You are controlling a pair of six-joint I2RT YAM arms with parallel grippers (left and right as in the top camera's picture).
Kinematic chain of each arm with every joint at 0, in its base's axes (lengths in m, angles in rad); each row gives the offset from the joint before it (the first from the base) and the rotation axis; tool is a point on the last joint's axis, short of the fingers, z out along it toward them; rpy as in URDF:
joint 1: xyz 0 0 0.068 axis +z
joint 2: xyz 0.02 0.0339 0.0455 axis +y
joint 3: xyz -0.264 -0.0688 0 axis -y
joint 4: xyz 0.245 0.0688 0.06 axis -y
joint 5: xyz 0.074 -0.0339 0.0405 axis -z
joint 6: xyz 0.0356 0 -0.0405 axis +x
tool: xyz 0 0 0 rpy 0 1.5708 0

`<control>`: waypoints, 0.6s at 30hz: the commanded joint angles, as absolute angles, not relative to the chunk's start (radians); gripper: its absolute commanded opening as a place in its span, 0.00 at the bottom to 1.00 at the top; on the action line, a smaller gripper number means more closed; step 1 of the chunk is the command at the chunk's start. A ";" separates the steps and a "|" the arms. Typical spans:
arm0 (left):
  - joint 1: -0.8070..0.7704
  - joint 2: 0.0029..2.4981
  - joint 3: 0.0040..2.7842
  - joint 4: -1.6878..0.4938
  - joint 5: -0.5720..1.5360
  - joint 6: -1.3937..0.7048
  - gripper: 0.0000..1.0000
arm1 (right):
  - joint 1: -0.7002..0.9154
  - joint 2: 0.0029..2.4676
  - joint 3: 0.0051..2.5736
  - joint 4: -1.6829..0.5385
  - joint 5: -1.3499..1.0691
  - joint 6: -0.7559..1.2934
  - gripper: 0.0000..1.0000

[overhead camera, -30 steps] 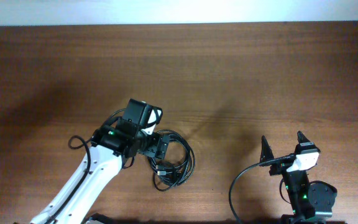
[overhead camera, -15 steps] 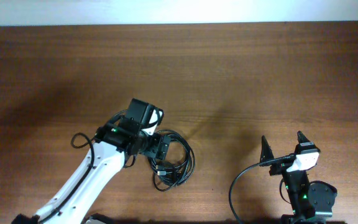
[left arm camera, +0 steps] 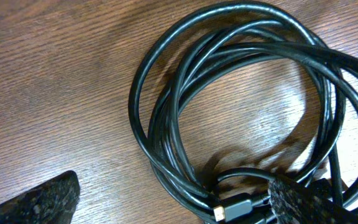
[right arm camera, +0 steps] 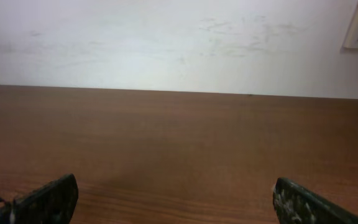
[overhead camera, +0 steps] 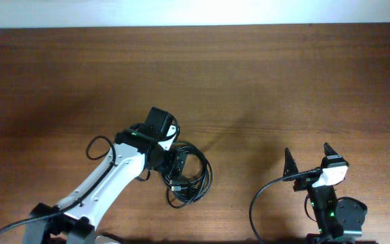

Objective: Untangle cables
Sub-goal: 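Lower the left gripper and grasp the cable loops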

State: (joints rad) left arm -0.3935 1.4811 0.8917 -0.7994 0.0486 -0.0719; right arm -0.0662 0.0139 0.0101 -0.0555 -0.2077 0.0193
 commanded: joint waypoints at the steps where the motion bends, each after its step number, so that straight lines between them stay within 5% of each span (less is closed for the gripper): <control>1: -0.397 1.513 0.870 -0.800 0.063 -0.094 0.99 | -0.061 0.009 0.006 -0.060 -0.224 0.015 0.99; 18: -0.397 1.597 0.831 -0.770 0.063 -0.119 0.99 | -0.061 0.009 0.006 -0.060 -0.224 0.015 0.99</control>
State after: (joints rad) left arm -0.3935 1.5723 0.8570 -0.7719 0.0521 -0.1040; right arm -0.0662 0.0139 0.0101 -0.0555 -0.2073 0.0185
